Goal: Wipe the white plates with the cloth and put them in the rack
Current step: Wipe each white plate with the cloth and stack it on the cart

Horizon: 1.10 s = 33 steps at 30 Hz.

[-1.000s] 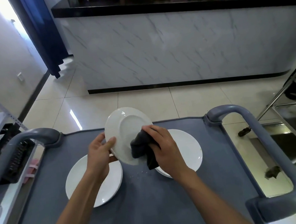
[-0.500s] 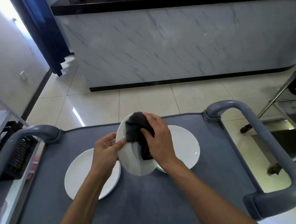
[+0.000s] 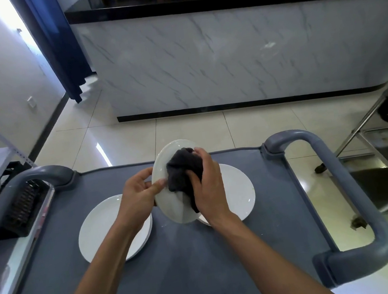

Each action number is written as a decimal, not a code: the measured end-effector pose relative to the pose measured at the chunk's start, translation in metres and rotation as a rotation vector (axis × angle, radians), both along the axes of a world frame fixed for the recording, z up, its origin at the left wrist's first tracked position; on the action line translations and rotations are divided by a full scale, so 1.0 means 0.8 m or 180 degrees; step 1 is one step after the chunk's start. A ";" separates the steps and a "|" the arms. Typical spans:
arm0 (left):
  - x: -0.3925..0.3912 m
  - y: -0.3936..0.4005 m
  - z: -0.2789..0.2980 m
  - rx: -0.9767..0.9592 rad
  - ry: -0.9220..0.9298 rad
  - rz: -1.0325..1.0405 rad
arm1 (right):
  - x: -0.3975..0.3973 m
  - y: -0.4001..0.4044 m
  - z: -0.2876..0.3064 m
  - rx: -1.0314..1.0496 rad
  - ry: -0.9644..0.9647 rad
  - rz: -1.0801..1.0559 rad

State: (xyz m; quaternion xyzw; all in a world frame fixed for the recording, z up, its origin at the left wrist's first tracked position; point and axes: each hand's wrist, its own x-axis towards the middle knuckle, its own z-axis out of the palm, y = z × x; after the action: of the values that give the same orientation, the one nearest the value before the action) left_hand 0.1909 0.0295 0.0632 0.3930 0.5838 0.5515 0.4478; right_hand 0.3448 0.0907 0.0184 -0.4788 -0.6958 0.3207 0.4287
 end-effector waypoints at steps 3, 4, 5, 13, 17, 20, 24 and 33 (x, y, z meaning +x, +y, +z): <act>0.002 0.002 -0.001 -0.0019 0.0044 -0.0055 | -0.001 0.003 0.009 0.0242 0.0120 -0.0052; 0.002 0.002 -0.001 -0.0024 0.0063 -0.0069 | -0.003 0.005 0.011 0.0361 0.0137 -0.0063; 0.003 0.002 0.000 -0.0026 0.0076 -0.0075 | -0.005 0.005 0.013 0.0458 0.0150 -0.0076; 0.003 -0.004 0.005 0.0126 0.0004 0.0039 | -0.014 0.023 0.017 0.0761 -0.0056 -0.0050; -0.002 -0.012 0.007 0.0228 -0.0254 0.0098 | -0.014 0.036 0.023 0.0750 -0.0034 -0.0099; -0.008 -0.015 0.004 0.0225 -0.0363 0.0178 | -0.010 0.048 0.022 0.0622 -0.0029 -0.0089; -0.007 -0.017 -0.001 0.0200 -0.0544 0.0317 | -0.004 0.054 0.019 0.0399 -0.0007 -0.0130; 0.002 -0.016 -0.012 0.0110 -0.1249 0.0625 | 0.019 0.054 0.013 0.0155 0.0100 -0.0265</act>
State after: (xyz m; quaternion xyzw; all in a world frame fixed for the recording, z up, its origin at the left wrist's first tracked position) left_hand 0.1922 0.0170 0.0538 0.2270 0.5114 0.6683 0.4901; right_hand 0.3600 0.1338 0.0292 -0.4917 -0.6761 0.2930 0.4640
